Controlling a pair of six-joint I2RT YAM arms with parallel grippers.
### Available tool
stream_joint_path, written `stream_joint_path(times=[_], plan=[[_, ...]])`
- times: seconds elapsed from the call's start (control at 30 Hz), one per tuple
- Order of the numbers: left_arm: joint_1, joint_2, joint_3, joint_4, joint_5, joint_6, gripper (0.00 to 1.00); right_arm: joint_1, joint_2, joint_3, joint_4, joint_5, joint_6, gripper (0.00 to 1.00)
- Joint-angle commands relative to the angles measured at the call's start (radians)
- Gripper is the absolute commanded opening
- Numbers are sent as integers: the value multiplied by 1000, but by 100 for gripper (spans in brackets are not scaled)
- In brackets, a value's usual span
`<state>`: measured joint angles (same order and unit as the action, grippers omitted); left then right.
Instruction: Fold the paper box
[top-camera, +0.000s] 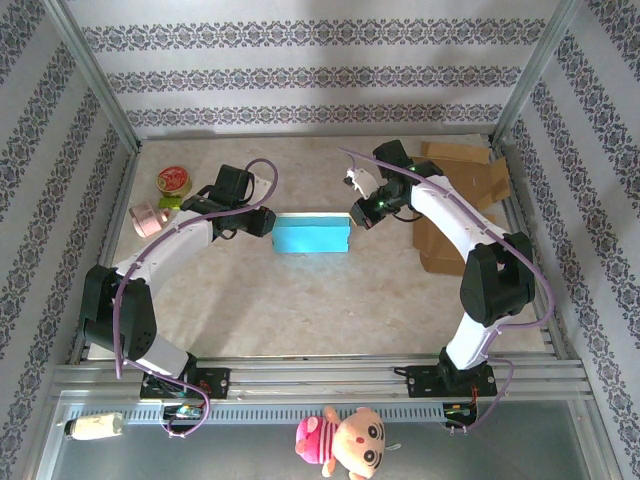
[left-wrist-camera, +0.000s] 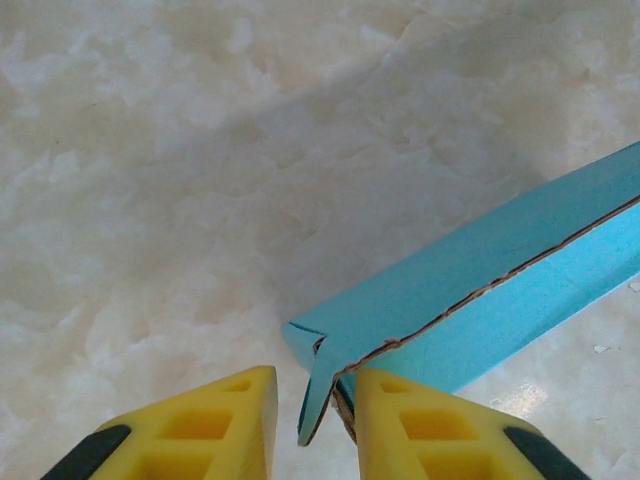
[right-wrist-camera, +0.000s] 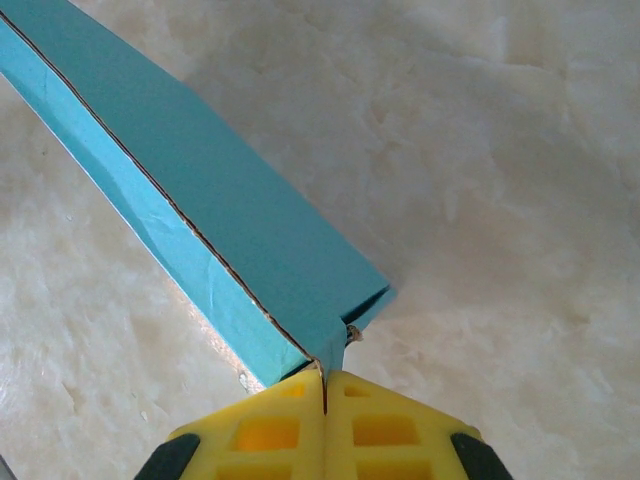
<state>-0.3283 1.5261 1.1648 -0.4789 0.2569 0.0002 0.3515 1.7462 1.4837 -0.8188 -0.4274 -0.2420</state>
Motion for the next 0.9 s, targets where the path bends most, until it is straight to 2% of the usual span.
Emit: stream_joint_path(times=[0.0, 0.2, 0.37, 0.5, 0.7, 0.87], plan=[[-7, 5, 38, 31, 8, 6, 23, 12, -28, 9, -19, -15, -10, 5], [-8, 4, 36, 28, 16, 1, 13, 11, -28, 6, -18, -13, -4, 5], [-7, 1, 39, 23, 32, -37, 0, 10, -28, 9, -2, -5, 59, 5], [-6, 3, 42, 24, 55, -98, 0, 16, -22, 7, 22, -21, 185, 0], [-6, 5, 47, 23, 53, -150, 0, 29, -19, 0, 43, -2, 410, 0], [-7, 1, 45, 26, 45, -151, 0, 30, -19, 7, 41, -24, 488, 1]])
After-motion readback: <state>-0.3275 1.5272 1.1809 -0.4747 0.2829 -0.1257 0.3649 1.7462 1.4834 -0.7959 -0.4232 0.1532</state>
